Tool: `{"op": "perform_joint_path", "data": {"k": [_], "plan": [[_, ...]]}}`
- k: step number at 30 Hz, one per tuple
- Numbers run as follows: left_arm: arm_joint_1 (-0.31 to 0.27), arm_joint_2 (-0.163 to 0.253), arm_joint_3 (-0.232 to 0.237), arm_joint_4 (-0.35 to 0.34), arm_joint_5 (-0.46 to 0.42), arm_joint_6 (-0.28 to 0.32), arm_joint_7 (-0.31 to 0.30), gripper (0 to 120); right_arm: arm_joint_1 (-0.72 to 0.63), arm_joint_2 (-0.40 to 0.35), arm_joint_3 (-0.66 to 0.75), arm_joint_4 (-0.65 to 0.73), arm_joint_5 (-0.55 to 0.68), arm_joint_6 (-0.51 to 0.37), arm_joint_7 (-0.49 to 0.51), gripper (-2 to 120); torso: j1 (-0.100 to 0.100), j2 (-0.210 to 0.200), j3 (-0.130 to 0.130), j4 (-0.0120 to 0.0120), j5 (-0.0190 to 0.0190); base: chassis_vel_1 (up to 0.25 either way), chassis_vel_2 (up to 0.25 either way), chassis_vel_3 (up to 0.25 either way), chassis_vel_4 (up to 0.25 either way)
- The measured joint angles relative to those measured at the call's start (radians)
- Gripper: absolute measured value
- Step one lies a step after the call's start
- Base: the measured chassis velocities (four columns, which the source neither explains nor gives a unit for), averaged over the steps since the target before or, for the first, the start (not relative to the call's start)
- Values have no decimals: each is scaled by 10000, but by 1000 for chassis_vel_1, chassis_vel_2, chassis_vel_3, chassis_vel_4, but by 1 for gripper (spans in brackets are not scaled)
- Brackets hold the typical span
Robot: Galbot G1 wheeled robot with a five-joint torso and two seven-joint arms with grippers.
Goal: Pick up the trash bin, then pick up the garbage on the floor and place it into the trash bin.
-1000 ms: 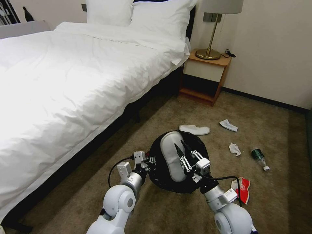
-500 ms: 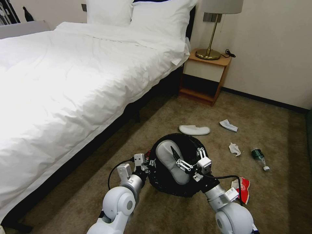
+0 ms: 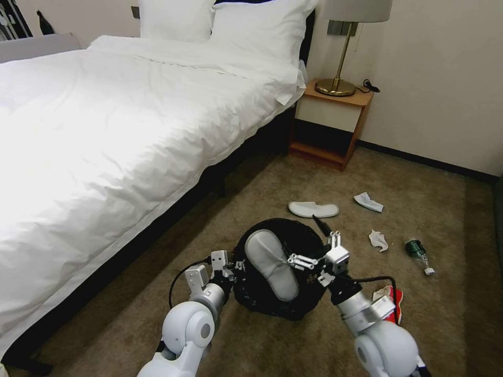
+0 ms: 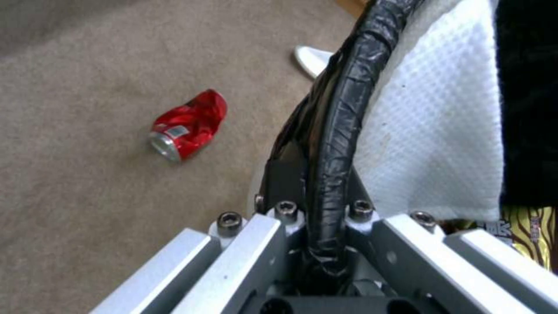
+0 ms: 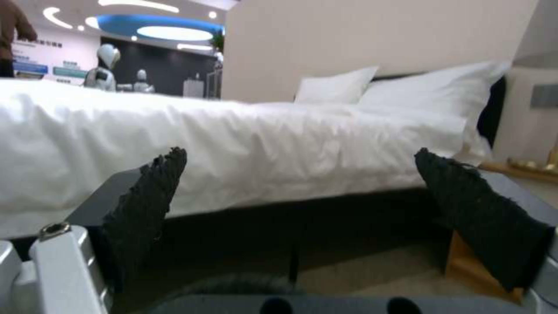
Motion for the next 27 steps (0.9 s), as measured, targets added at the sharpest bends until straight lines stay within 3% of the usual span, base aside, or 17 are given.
{"op": "perform_joint_path", "data": {"k": [7, 12, 19, 20, 27], "plan": [[37, 65, -154, 106, 1, -13, -10, 0, 327, -967, 439, 815, 797, -500, 350, 100, 0, 0, 0, 1, 0, 0, 0, 0, 0], [85, 66, -326, 69, 26, -86, 17, 0, 285, -1016, 651, 884, 868, -506, 510, 100, 0, 0, 0, 1, -1, 0, 0, 0, 0], [104, 170, -697, -235, 240, -358, 128, 0, 109, -486, 769, 500, 518, -392, 1185, 100, 0, 0, 0, 0, -1, 0, 0, 0, 0], [144, 281, -840, -399, 322, -366, 79, 0, 18, -176, 781, 373, 189, -633, 1930, 100, 0, 0, 0, 1, -1, 0, 0, 0, 0], [314, 498, -865, -773, 241, -657, 26, 0, -361, 780, 1069, -437, -1166, -1230, 3407, 100, 0, 0, 0, 0, -1, 0, 0, 0, 0]]}}
